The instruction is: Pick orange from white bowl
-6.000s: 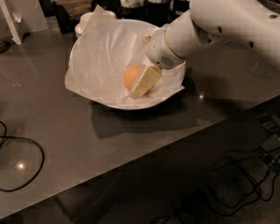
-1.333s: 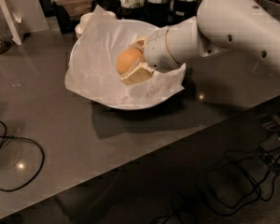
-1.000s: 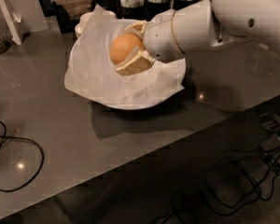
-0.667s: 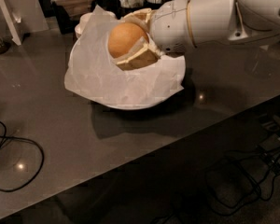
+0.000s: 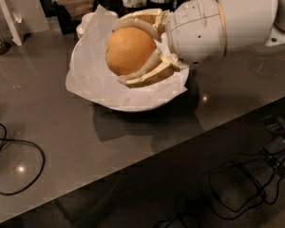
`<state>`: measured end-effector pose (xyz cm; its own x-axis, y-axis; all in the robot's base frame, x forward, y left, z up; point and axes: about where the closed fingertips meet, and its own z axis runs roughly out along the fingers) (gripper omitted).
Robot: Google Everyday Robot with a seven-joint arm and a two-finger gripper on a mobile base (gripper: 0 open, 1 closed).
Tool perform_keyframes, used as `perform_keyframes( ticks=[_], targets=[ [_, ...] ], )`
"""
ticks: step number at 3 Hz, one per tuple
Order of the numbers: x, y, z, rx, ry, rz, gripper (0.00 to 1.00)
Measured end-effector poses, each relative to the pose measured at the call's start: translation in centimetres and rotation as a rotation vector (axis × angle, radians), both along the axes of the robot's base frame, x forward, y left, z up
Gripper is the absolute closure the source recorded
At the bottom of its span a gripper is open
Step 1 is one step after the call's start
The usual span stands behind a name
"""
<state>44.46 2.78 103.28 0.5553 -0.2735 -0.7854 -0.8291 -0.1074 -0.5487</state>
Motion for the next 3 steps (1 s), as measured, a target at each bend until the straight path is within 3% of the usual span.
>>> perform_keyframes(
  ticks=[1, 2, 3],
  targets=[
    [-4.1, -0.3, 0.5, -0.039, -0.104, 0.065, 1.0],
    [-7.1, -0.8, 0.8, -0.067, -0.192, 0.08, 1.0],
    [-7.1, -0.8, 0.8, -0.067, -0.192, 0.08, 1.0]
  ],
)
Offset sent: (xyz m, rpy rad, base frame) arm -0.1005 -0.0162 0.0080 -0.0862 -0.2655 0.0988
